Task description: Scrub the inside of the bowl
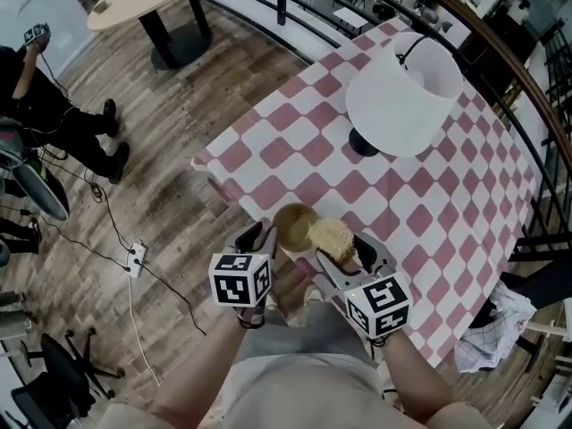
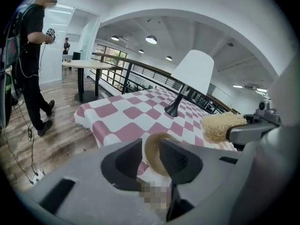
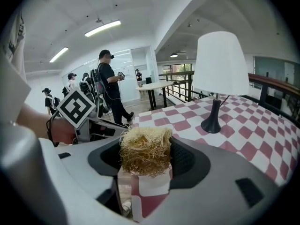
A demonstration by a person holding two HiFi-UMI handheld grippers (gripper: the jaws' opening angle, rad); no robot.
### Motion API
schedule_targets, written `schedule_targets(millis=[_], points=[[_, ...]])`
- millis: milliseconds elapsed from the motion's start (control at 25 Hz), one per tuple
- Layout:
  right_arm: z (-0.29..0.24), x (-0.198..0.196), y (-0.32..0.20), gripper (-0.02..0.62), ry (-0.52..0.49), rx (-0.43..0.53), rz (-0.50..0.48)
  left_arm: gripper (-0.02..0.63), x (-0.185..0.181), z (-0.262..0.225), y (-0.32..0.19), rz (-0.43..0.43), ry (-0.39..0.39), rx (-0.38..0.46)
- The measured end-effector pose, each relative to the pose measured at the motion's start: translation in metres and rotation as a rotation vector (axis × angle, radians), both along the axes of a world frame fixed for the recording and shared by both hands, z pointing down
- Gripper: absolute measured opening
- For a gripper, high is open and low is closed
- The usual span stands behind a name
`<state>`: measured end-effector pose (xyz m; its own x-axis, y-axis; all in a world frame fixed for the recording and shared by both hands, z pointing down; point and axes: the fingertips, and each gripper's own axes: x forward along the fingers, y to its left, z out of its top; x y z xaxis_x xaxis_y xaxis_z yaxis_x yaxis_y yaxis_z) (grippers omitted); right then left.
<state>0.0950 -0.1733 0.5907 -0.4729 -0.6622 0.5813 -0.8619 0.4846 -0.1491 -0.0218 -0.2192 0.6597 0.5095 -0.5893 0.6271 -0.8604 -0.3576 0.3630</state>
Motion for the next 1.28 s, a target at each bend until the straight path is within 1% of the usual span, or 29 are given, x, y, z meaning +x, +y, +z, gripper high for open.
schedule_targets(millis=[120,200,320,400,520,600,720,840,960,1080,1160,1280], points=[[-0.025,-0.004,-0.008,0.264,-0.005,0.044,-0.019,0.124,-0.005,-0.028,-0.003,0.000,0.009,0.055],[-0.042,-0.006,-0.011,0.264,0.001,0.071,-0.035,0.104,-0.009,-0.049,-0.002,-0.001,0.004,0.093],[-0.068,-0.008,-0.010,0.264,0.045,0.107,-0.056,0.071,-0.012,-0.084,0.003,0.011,0.001,0.164],[-0.084,-0.006,-0.009,0.264,0.088,0.139,-0.065,0.063,-0.013,-0.110,0.005,0.010,0.011,0.227],[-0.112,-0.004,-0.008,0.264,0.103,0.198,-0.067,0.051,-0.015,-0.150,0.009,0.003,0.021,0.311],[-0.132,-0.006,-0.007,0.264,0.103,0.245,-0.069,0.046,-0.014,-0.175,0.015,0.021,0.014,0.360],[-0.166,-0.010,-0.007,0.264,0.117,0.330,-0.075,0.046,-0.009,-0.215,0.027,0.074,0.010,0.416],[-0.199,-0.014,0.000,0.264,0.105,0.396,-0.080,0.043,-0.008,-0.254,0.041,0.097,0.025,0.478],[-0.230,-0.021,0.009,0.264,0.083,0.436,-0.085,0.040,-0.012,-0.289,0.049,0.102,0.018,0.549],[-0.259,-0.027,0.018,0.264,0.070,0.476,-0.096,0.037,-0.014,-0.313,0.055,0.106,0.021,0.589],[-0.276,-0.032,0.026,0.264,0.047,0.509,-0.106,0.032,-0.016,-0.326,0.062,0.111,0.008,0.626],[-0.299,-0.035,0.037,0.264,0.021,0.559,-0.106,0.026,-0.021,-0.349,0.068,0.098,0.001,0.723]])
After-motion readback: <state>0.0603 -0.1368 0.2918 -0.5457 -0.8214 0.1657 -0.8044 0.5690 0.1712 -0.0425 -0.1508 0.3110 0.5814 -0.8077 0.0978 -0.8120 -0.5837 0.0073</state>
